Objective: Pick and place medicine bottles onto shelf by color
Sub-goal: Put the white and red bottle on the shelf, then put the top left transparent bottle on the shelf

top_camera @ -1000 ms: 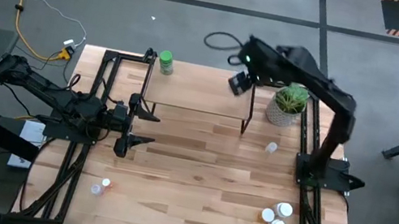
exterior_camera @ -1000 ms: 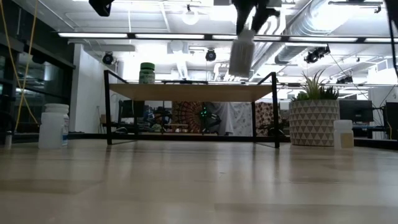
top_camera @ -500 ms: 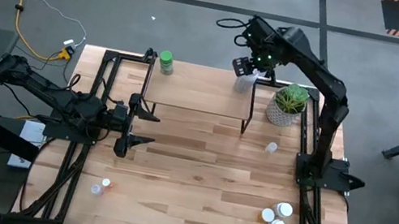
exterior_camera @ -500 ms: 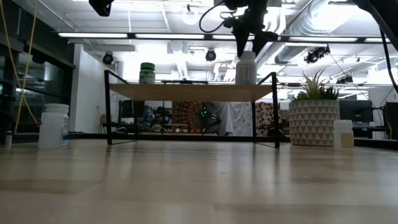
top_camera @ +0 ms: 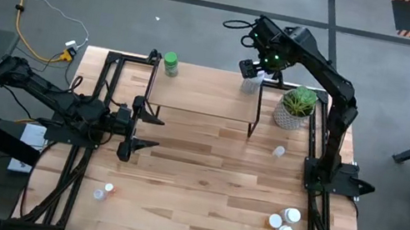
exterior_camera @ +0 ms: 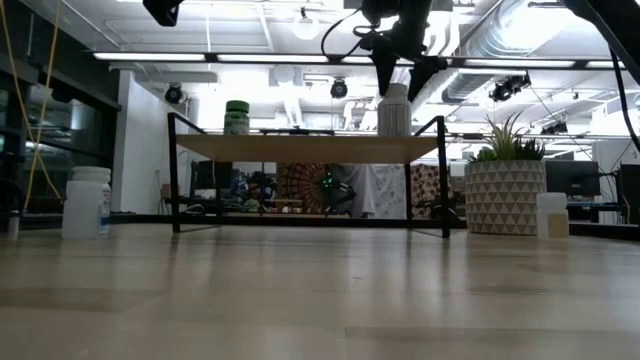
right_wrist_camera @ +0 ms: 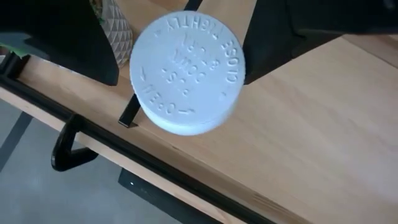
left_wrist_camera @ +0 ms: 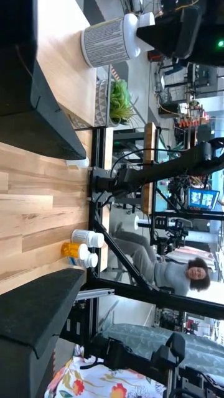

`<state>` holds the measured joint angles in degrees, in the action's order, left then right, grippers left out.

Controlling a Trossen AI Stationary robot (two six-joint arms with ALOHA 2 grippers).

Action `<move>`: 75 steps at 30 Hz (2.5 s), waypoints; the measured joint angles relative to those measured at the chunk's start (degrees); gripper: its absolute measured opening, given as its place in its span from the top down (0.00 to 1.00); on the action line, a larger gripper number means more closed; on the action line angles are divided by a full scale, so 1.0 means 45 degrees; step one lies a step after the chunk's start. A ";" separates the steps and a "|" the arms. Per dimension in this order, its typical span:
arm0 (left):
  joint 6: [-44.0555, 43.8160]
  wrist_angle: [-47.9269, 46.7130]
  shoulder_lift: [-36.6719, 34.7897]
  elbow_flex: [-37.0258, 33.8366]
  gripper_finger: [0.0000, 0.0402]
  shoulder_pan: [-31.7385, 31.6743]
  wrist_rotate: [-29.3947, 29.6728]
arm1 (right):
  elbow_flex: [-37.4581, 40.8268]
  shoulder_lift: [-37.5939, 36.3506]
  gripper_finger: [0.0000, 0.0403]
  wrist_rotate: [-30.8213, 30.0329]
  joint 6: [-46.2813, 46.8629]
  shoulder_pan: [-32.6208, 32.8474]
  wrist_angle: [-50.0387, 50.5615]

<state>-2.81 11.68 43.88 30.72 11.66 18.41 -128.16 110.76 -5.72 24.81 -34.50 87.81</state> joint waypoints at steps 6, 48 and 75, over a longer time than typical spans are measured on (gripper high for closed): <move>-0.0002 0.0000 0.0000 0.0000 0.27 0.0000 0.0000 | -0.0005 -0.0181 0.18 0.0005 -0.0713 0.0000 -0.0035; -0.0005 0.0000 -0.0002 0.0000 0.27 0.0005 0.0000 | 1.5246 -1.4632 0.18 0.0010 0.1047 0.6657 -0.8560; -0.0039 0.0449 0.0000 0.0000 0.27 0.0003 0.0000 | 1.6602 -1.4399 0.18 -0.0187 -0.1296 0.8276 -1.2539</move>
<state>-2.98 13.70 43.88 30.72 11.67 18.41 -53.45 45.96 -6.56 18.98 2.74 31.38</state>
